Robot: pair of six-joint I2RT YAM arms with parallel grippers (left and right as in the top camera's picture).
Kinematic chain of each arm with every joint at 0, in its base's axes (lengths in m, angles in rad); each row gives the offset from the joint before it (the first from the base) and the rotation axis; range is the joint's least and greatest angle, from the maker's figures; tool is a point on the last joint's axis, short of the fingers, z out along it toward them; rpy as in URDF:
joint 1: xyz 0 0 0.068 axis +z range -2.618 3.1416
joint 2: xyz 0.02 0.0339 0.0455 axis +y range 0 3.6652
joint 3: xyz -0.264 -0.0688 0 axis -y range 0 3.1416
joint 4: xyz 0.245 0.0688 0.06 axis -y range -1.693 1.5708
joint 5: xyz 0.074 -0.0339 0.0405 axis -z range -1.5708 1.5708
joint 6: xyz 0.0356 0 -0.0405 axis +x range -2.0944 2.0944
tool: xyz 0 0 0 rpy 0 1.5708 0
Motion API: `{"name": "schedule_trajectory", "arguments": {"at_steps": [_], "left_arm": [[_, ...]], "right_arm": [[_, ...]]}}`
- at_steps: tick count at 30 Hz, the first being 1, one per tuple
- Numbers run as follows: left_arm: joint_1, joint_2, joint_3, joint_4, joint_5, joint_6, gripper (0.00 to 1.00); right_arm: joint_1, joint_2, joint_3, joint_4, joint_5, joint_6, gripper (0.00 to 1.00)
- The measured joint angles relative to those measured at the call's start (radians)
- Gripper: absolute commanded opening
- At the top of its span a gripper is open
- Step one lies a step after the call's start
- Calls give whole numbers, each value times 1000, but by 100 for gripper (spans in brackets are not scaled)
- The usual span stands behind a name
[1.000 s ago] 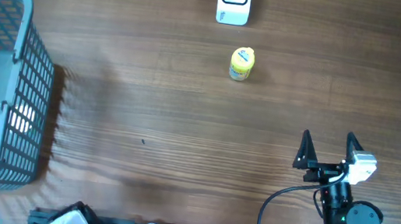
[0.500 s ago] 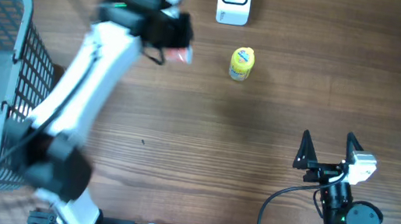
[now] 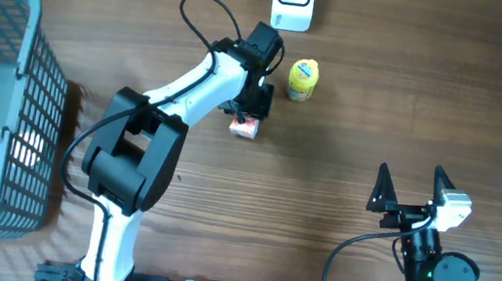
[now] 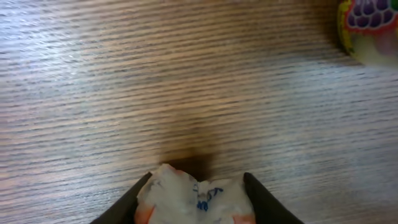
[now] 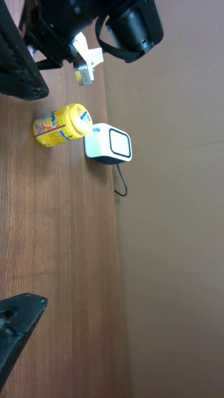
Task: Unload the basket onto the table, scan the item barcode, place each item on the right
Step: 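Place the small red package on the table beside the jar, then reach the left gripper into the basket and grasp the tin can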
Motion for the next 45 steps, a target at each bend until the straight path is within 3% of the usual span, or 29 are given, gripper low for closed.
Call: {"name": "schedule_trajectory", "arguments": {"at_steps": [1, 2, 3, 7, 10, 12, 14, 17, 20, 23, 29, 39, 45], "left_arm": [[0, 0, 0, 0, -10, -1, 64], [0, 0, 0, 0, -15, 4, 88], [0, -1, 0, -1, -23, 1, 100], [0, -98, -4, -63, -67, 7, 100], [3, -354, 76, -135, -198, 8, 100], [56, -595, 248, -106, -340, 8, 100], [250, -809, 393, -134, -411, -2, 100], [703, -1001, 440, -307, -458, -113, 100], [1103, -968, 396, -494, -379, -288, 100], [1212, -838, 236, -484, -283, -375, 100], [1217, -653, -38, -414, -249, -469, 100], [1217, -616, -562, 50, -214, -508, 100], [1218, -615, -651, 187, -191, -509, 100]], "right_arm": [[0, 0, 0, 0, 0, 0, 100], [0, 0, 0, 0, 0, 0, 100], [0, 0, 0, 0, 0, 0, 100], [0, 0, 0, 0, 0, 0, 100], [0, 0, 0, 0, 0, 0, 100], [0, 0, 0, 0, 0, 0, 100], [0, 0, 0, 0, 1, 0, 100], [1, 0, 0, 0, 2, 0, 100], [1, 0, 0, 0, 3, 0, 100], [1, 0, 0, 0, 3, 0, 100], [1, 0, 0, 0, 3, 0, 100], [1, 0, 0, 0, 3, 0, 100], [1, 0, 0, 0, 3, 0, 100]]}}
